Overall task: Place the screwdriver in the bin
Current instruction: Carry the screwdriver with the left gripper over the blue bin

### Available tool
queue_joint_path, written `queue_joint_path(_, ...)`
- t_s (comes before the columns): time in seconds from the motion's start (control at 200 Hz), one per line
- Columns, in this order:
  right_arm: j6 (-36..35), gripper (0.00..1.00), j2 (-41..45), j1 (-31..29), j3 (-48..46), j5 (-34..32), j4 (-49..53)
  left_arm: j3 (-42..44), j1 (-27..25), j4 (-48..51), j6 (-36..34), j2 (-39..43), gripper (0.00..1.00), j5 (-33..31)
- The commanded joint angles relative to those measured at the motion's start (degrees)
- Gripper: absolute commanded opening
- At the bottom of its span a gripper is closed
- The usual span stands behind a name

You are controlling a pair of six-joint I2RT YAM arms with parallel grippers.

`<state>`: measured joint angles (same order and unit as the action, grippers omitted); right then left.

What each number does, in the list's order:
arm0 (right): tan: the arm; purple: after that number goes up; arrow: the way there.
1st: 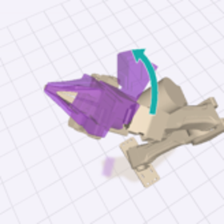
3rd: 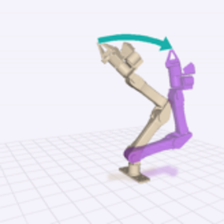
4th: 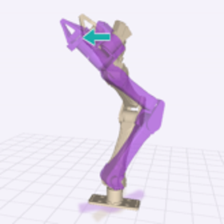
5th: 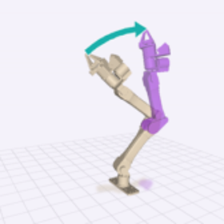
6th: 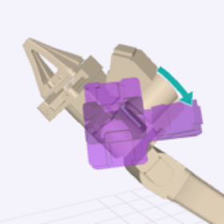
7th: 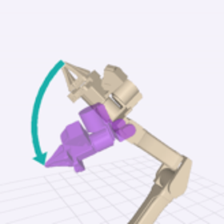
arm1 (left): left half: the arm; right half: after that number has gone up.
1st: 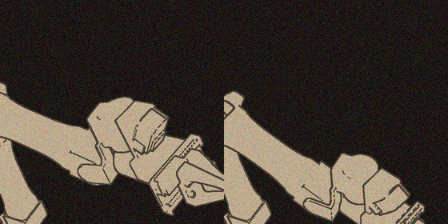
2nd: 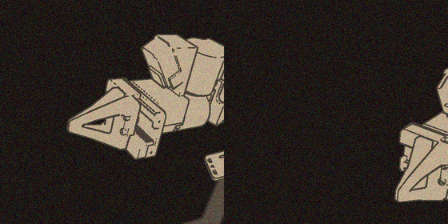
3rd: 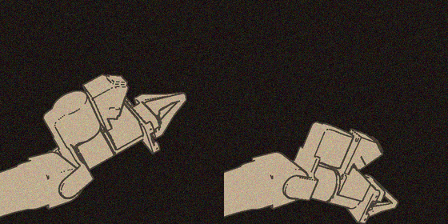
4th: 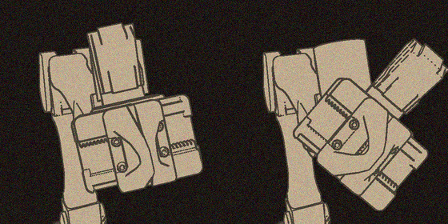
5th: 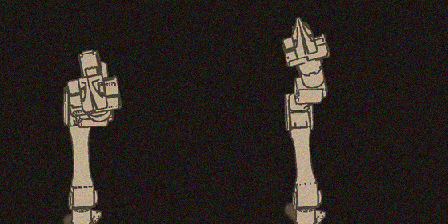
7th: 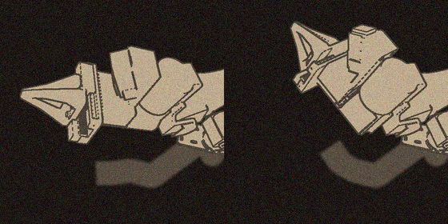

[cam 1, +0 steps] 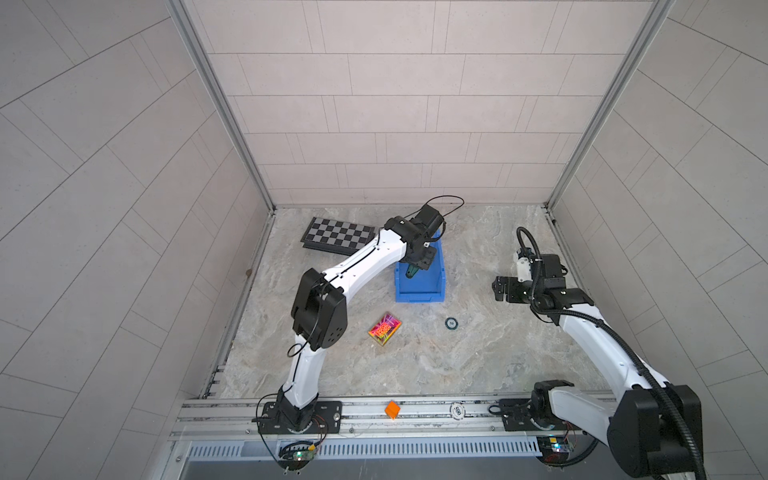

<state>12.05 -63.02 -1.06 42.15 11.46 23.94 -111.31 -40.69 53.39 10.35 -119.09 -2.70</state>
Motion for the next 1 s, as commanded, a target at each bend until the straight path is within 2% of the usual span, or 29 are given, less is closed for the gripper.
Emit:
queue_joint_path(0.0, -0.76, 0.99, 1.51, 0.31, -0.75, -1.26, 1.24, -1.72, -0.01, 3.11, -0.86, -1.26, 0.00, -2.57)
queue_joint_path(0.275, -0.81, 0.99, 0.71, 0.27, -0.58, -1.18, 1.02, -1.31, 0.04, 2.28, 0.98, -4.70, 0.00, -4.59)
queue_joint_path(0.536, -0.82, 0.99, 0.59, 0.27, -0.67, -1.26, 1.02, -2.06, 0.00, 0.02, 2.45, -7.25, 0.00, -2.25)
queue_joint_path(0.996, -0.72, 0.99, 0.36, 0.22, -0.84, -1.09, 0.67, -3.54, 0.00, -2.15, 5.42, -11.68, 0.00, -2.06)
